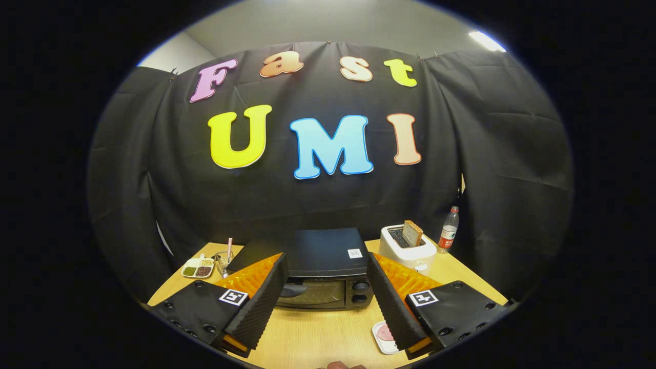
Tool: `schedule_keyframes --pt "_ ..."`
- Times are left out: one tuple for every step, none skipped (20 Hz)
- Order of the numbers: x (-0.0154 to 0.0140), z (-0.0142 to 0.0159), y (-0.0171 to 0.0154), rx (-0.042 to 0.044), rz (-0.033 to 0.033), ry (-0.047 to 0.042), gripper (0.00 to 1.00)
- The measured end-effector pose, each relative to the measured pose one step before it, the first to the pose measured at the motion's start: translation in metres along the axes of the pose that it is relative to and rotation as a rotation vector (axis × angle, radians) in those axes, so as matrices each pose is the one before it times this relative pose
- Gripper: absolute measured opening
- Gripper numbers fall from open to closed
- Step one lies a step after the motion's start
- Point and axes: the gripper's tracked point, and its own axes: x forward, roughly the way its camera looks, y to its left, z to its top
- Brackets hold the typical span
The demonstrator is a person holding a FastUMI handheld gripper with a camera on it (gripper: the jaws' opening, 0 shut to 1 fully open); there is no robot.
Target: Open the toaster oven, put the food inside, and close the toaster oven door.
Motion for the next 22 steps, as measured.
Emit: schedule_keyframes --pt "0.00410 -0.00466 0.00232 0.00001 0.00102 0.01300 0.98" --pt "0.00446 -0.00376 0.00272 0.00219 0.00318 0.01604 0.98" --pt "0.00455 -0.00333 0.00258 0.00308 0.00088 0.01003 0.98" --pt "0.00449 -0.00098 0.00176 0.00318 -0.00162 0.00470 0.98" --pt "0.00485 -0.00242 0.00178 0.00211 0.00039 0.00769 0.98" --pt "0.00466 -0.00203 0.00293 0.00079 0.00344 0.00995 0.98" --pt "0.00480 -0.00317 0.00325 -0.00170 0.00225 0.00635 0.98" --pt "0.00588 -0.00313 0.00184 -0.00381 0.00077 0.00716 0.98" --pt "0.00494 -0.00296 0.00270 -0.00290 0.00170 0.00850 0.98" --pt "0.00533 -0.00322 0.00283 0.00207 0.00635 0.01197 0.98" --pt "0.00555 -0.00422 0.00545 0.00461 0.01103 0.00812 0.98" --pt "0.00548 -0.00271 0.00404 0.00343 0.00513 0.00815 0.98" --pt "0.00621 -0.00395 0.00399 0.00109 0.00652 0.00974 0.97" --pt "0.00621 -0.00359 0.00395 -0.00041 0.00235 0.01137 0.97" --pt "0.00533 -0.00529 0.00365 0.00027 0.00161 0.00761 0.97" --pt "0.00689 -0.00298 0.00400 0.00105 0.00156 0.00295 0.97" --pt "0.00729 -0.00513 0.00501 -0.00021 0.00120 0.00714 0.97" --pt "0.00712 -0.00462 0.00494 0.00342 0.00203 0.01595 0.97" --pt "0.00541 -0.00614 0.00500 0.00606 0.00072 0.01421 0.97" --pt "0.00546 -0.00330 0.00387 0.00383 -0.00205 0.00502 0.98" --pt "0.00524 -0.00278 0.00256 -0.00396 -0.00548 -0.00038 0.97" --pt "0.00492 -0.00103 0.00254 -0.00777 -0.00468 -0.00092 0.97"
